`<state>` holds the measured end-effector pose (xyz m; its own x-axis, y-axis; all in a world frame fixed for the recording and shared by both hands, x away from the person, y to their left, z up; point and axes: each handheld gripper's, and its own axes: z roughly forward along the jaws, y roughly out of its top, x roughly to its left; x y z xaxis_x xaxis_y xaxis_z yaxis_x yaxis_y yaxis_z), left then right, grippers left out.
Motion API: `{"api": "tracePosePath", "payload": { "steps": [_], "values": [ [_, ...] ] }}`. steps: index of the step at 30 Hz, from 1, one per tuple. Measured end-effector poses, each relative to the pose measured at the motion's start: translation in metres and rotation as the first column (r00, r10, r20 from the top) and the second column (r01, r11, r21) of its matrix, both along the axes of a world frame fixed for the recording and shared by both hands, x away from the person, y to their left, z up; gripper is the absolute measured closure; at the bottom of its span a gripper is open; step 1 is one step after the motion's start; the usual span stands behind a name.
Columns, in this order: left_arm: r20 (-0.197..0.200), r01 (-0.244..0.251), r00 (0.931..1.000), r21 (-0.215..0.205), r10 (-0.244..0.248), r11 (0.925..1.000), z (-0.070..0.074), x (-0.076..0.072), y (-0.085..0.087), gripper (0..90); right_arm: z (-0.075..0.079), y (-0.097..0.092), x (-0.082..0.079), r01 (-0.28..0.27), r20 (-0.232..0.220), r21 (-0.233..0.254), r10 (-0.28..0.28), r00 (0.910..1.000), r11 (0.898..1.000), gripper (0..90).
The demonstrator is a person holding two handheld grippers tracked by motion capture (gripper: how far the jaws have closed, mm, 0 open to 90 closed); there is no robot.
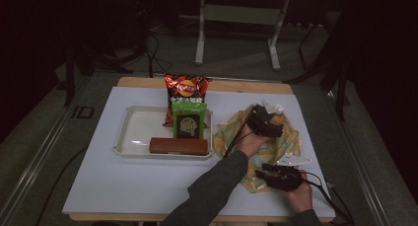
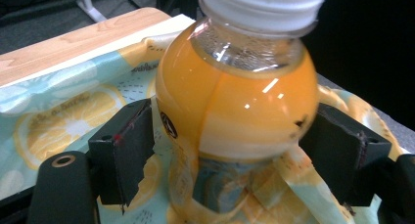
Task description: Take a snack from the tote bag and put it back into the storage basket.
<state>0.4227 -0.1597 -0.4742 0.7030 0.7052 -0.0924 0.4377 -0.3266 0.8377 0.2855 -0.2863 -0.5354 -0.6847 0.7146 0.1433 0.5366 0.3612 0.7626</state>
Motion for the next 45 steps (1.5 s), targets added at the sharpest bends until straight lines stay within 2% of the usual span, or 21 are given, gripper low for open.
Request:
{"api": "tracePosePath", "payload": {
  "steps": [4, 15, 21, 30, 32, 35, 39, 45],
  "values": [
    [0.007, -0.003, 1.0, 0.011, 0.003, 0.9999, -0.001, 0.001, 0.001, 23.2, 0.0, 0.0, 0.0, -0.002, -0.001, 0.002, 0.002, 1.0, 1.0, 55.1],
    [0.017, 0.047, 0.9987, 0.016, -0.047, 0.9988, -0.001, 0.002, 0.016, 30.0, -0.001, -0.001, 0.0, 0.001, -0.006, 0.001, -0.001, 1.0, 1.0, 54.9],
    [0.009, 0.052, 0.9986, 0.001, -0.052, 0.9986, -0.003, 0.006, 0.013, 29.9, -0.001, -0.001, 0.0, 0.001, -0.006, 0.001, -0.001, 1.0, 1.0, 54.8],
    [-0.006, 0.066, 0.9978, 0.019, -0.066, 0.9976, -0.003, 0.015, 0.004, 29.2, -0.001, -0.001, 0.0, 0.0, -0.006, 0.001, 0.0, 1.0, 1.0, 54.8],
    [-0.013, 0.068, 0.9976, 0.012, -0.068, 0.9976, -0.003, 0.017, 0.003, 29.2, -0.001, -0.001, 0.0, 0.0, -0.006, 0.002, 0.0, 1.0, 1.0, 54.8],
    [-0.022, 0.07, 0.9973, 0.008, -0.07, 0.9975, -0.004, 0.018, 0.003, 29.9, -0.001, -0.001, 0.0, 0.002, -0.008, 0.004, -0.002, 1.0, 1.0, 54.8],
    [-0.018, 0.077, 0.9969, 0.025, -0.076, 0.9968, -0.004, 0.017, 0.003, 31.0, -0.001, -0.002, 0.0, 0.002, -0.009, 0.004, -0.002, 1.0, 1.0, 54.8],
    [-0.014, 0.074, 0.9972, 0.028, -0.074, 0.9969, -0.004, 0.015, 0.003, 32.3, -0.001, -0.002, 0.0, 0.001, -0.01, 0.005, -0.001, 0.9999, 1.0, 54.8]
  ]
}}
